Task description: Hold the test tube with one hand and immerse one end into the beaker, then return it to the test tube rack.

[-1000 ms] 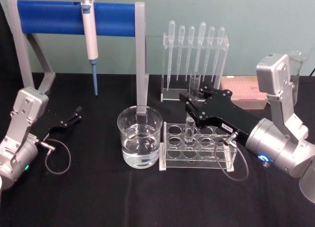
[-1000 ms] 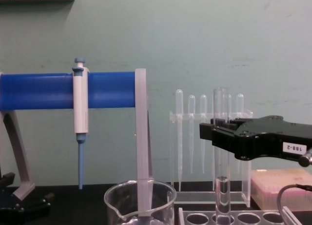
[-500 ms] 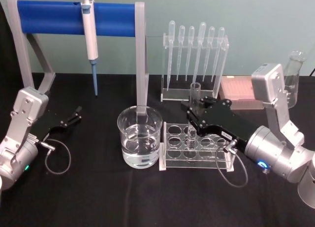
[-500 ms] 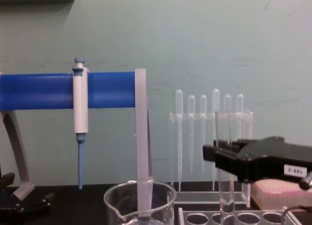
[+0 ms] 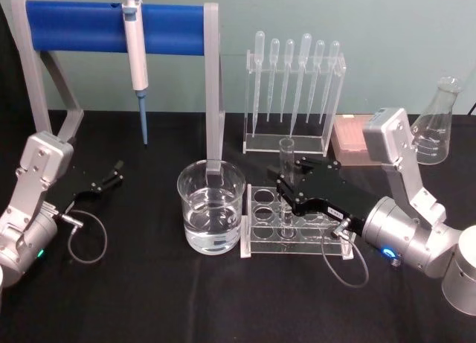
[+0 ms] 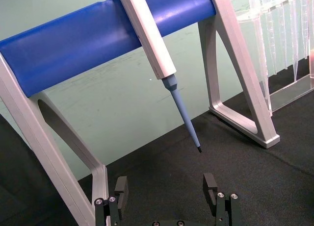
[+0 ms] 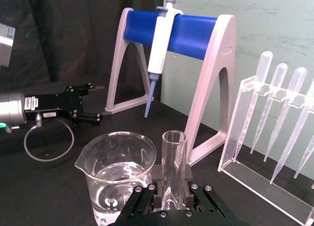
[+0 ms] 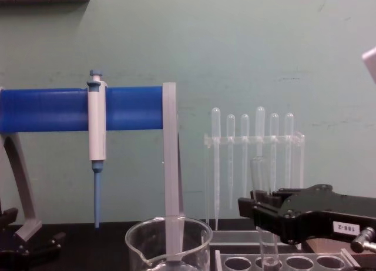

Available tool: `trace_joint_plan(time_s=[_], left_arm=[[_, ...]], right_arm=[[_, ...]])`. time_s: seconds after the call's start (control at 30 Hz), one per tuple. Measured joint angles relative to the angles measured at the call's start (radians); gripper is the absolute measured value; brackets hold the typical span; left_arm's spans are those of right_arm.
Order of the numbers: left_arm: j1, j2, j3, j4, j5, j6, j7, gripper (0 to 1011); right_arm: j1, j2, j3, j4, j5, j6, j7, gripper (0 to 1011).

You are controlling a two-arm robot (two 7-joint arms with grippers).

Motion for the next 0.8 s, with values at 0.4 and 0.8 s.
trace_joint_plan(time_s=[0.4,0.8], left_arm=[[0.000,0.000,0.000,0.000,0.000,0.000,0.000,1000],[0.000,0.000,0.000,0.000,0.000,0.000,0.000,1000]], right_arm=[[0.039,0.001,-0.031,0.021,-0.033,0.054,0.016,266],[-0.047,0.025,0.007,-0.057,-0.020,0.080,-0.025,645]])
